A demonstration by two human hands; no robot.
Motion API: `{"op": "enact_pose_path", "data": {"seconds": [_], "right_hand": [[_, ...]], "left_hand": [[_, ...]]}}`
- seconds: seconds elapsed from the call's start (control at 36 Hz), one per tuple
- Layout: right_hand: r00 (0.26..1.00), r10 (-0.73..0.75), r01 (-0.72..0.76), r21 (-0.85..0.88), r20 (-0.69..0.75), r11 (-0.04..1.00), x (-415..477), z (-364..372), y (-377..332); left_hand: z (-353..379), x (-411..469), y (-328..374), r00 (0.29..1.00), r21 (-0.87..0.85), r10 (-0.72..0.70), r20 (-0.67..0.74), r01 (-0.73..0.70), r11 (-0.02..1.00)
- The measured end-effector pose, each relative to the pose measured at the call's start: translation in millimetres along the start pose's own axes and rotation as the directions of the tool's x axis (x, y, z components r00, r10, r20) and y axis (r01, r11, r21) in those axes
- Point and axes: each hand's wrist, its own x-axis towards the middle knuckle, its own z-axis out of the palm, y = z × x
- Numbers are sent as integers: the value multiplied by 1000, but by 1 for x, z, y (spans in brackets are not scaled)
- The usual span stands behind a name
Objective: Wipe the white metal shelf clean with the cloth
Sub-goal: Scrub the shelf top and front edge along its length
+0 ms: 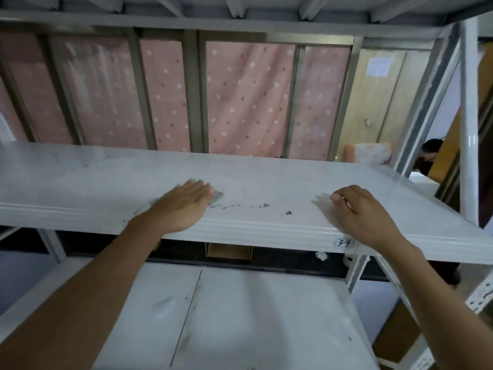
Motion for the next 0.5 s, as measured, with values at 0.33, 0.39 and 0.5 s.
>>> {"op": "enact_pose_path", "data": {"seconds": [0.33, 0.39, 0.5], "right_hand": [[990, 95, -95, 1, -101, 995, 1, 7, -3], [985, 132, -130, 25, -113, 991, 1, 6, -3], [970, 178, -167, 81, -166, 983, -1, 3, -5]], "left_hand": [[-4, -14, 55, 992, -137, -128, 5, 128, 982], [2, -8, 64, 992, -173, -121, 21, 123, 977], [14, 8, 81, 996, -206, -74, 53, 84, 975]]}}
